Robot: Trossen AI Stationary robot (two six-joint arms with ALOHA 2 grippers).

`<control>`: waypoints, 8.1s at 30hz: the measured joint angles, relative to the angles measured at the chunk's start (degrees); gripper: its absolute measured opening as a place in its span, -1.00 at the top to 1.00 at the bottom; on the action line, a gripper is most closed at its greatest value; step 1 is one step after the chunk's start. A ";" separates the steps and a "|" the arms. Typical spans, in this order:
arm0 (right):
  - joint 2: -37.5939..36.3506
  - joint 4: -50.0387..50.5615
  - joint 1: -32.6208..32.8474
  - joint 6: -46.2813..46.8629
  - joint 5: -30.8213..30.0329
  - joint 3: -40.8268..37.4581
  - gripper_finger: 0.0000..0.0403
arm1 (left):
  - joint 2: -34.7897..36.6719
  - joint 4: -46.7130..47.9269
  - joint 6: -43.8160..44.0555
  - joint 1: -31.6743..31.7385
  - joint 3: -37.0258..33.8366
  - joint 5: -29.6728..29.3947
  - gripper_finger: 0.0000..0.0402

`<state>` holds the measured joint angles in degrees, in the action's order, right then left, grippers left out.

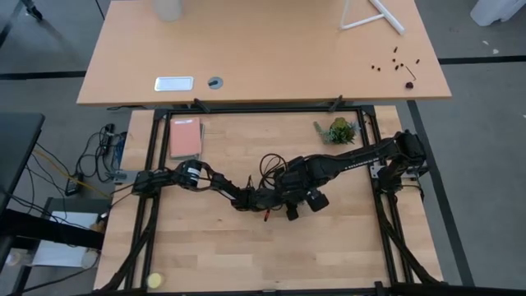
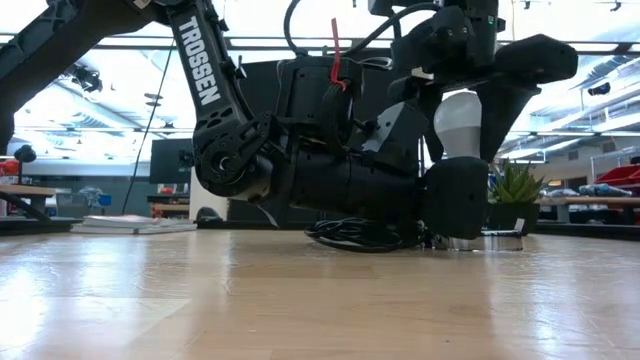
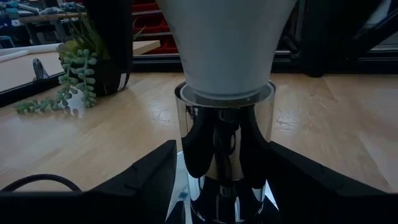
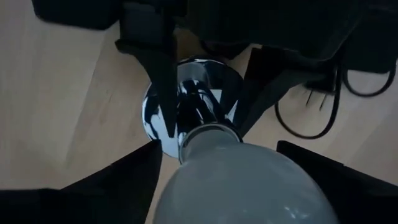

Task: Screw lightbulb
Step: Insert the lightbulb into the lamp

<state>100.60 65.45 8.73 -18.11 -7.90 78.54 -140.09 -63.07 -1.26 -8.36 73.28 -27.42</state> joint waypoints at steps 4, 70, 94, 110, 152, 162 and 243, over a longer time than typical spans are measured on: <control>0.00 0.05 0.00 -8.70 0.00 0.00 -0.45 | 0.00 0.15 0.02 -0.04 0.00 0.00 -0.19; 0.00 -6.13 -3.34 32.53 3.10 -0.02 -0.49 | 0.04 -1.63 0.62 -0.37 0.09 0.07 0.08; -6.10 1.64 1.27 29.67 -1.29 3.10 -0.58 | 0.11 -1.27 0.46 -0.37 0.11 0.24 0.08; -6.10 2.21 2.47 28.90 -4.59 3.08 -0.56 | 0.11 -1.27 0.48 -0.37 0.11 0.22 0.05; 2.19 2.31 -1.05 22.10 -0.13 1.36 -0.73 | 0.04 -1.38 0.35 -0.37 0.09 0.22 0.00; 2.56 4.46 -1.31 22.13 0.20 4.77 -0.73 | 0.04 -1.38 0.26 -0.37 0.09 0.22 0.00; 2.14 3.28 -1.20 24.22 3.17 1.79 -0.31 | 0.02 -1.31 -0.07 -0.36 0.11 0.22 0.01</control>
<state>102.74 68.73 7.53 6.12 -4.73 80.34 -140.07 -64.38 -1.32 -8.72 73.38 -27.20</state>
